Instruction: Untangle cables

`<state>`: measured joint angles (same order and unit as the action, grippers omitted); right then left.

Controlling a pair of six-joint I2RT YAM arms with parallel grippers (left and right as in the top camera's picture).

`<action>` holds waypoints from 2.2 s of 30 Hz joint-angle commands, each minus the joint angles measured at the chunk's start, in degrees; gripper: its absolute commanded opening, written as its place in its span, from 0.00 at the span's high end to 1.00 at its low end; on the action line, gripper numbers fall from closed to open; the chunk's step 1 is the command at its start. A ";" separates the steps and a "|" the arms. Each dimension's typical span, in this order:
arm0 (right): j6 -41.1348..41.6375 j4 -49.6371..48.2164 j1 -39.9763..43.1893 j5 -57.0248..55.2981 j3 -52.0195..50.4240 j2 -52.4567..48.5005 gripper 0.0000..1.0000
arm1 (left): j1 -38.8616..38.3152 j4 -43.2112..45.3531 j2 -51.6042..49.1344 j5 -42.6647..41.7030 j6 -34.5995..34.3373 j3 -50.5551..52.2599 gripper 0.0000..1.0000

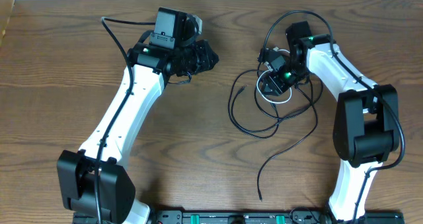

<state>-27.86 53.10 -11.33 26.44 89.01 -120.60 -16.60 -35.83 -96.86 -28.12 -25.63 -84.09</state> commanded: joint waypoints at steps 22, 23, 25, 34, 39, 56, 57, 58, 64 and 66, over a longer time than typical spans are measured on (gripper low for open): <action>4.70 -5.99 -2.84 14.91 -3.45 -0.66 0.84 | 0.13 -0.17 0.63 0.76 0.55 -1.20 0.75; 4.70 -6.21 -2.80 16.15 -3.32 -0.66 0.85 | 0.13 -0.20 0.63 0.76 0.55 -1.20 0.75; 4.70 -6.21 -2.62 19.43 -2.78 -0.66 0.90 | 0.13 -0.20 0.63 0.76 0.55 -1.20 0.75; 7.17 -2.67 -1.29 35.21 3.15 0.11 0.99 | 0.13 -0.35 0.61 0.76 0.55 -1.20 0.74; 8.15 5.22 -0.59 34.14 12.15 3.45 0.99 | 0.13 -0.63 0.63 0.76 0.55 -1.20 0.75; 27.71 5.81 -0.70 -2.19 43.10 22.93 0.99 | 0.13 -0.59 0.63 0.79 0.55 -1.20 0.75; 28.26 5.20 -0.70 -2.64 43.45 23.69 0.99 | 0.13 -0.59 0.63 0.79 0.55 -1.20 0.75; 28.57 4.33 -0.70 -2.82 43.65 24.61 0.99 | 0.13 -0.61 0.63 0.79 0.55 -1.20 0.74; 31.67 0.72 -0.70 -3.02 43.65 27.61 0.99 | 0.13 -0.61 0.63 0.79 0.55 -1.20 0.75; 31.69 1.79 -0.70 -3.69 43.63 27.69 0.99 | 0.13 -0.61 0.63 0.83 0.57 -1.20 0.75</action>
<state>1.37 53.98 -12.23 25.10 132.29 -92.92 -16.60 -36.21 -96.84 -28.10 -25.63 -84.09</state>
